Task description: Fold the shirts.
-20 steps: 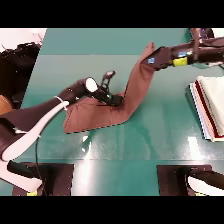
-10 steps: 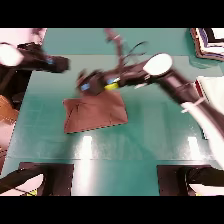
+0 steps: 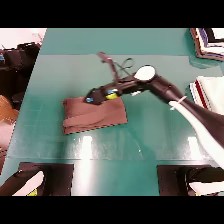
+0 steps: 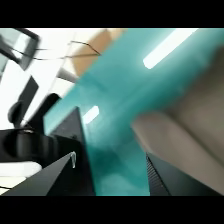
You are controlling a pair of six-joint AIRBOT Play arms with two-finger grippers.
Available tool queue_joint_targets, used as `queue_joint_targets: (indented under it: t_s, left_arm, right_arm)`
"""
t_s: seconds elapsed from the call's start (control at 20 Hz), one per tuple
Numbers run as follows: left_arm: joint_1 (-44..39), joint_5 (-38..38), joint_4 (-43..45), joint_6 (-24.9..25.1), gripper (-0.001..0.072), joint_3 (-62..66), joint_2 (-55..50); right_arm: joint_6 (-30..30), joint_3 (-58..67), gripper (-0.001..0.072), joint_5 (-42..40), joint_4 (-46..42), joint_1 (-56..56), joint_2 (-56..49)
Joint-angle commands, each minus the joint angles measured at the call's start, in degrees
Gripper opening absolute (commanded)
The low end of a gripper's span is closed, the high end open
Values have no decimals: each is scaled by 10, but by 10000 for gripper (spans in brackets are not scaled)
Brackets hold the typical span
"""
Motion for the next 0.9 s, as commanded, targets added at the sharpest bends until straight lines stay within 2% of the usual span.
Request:
queue_joint_targets:
  t_s: [0.0, 0.1, 0.15, 0.2, 0.25, 0.4, 0.55, 0.75, 0.8, 0.85]
  left_arm:
    - [5, -13, -3, 0, 24, 0, 5]
    - [5, -12, -15, 0, 24, 0, 5]
    - [5, -10, -25, 0, 24, 0, 5]
    - [5, -7, -33, 0, 24, 0, 5]
    - [5, -6, -39, 0, 24, -1, 5]
    - [5, 2, -41, 0, 24, -7, 4]
    - [5, 4, -49, 0, 24, -15, 2]
    - [5, 4, -65, 0, 24, -15, 1]
    - [5, 4, -68, 0, 24, -15, 1]
    - [5, 4, -75, 0, 24, -15, 1]
  right_arm:
    - [93, -116, 502, 11, -159, -111, 64]
    - [107, -178, 506, 7, -167, -181, 91]
    - [107, -198, 545, 7, -167, -210, 95]
    - [107, -215, 623, 4, -166, -233, 95]
    - [107, -227, 626, 2, -166, -248, 89]
    - [107, -222, 625, 16, -165, -254, 45]
    - [107, -181, 624, 33, -164, -209, -15]
    - [104, -103, 619, 49, -85, -136, -104]
    - [104, -80, 569, 52, -71, -120, -126]
    - [104, -59, 550, 52, -66, -105, -143]
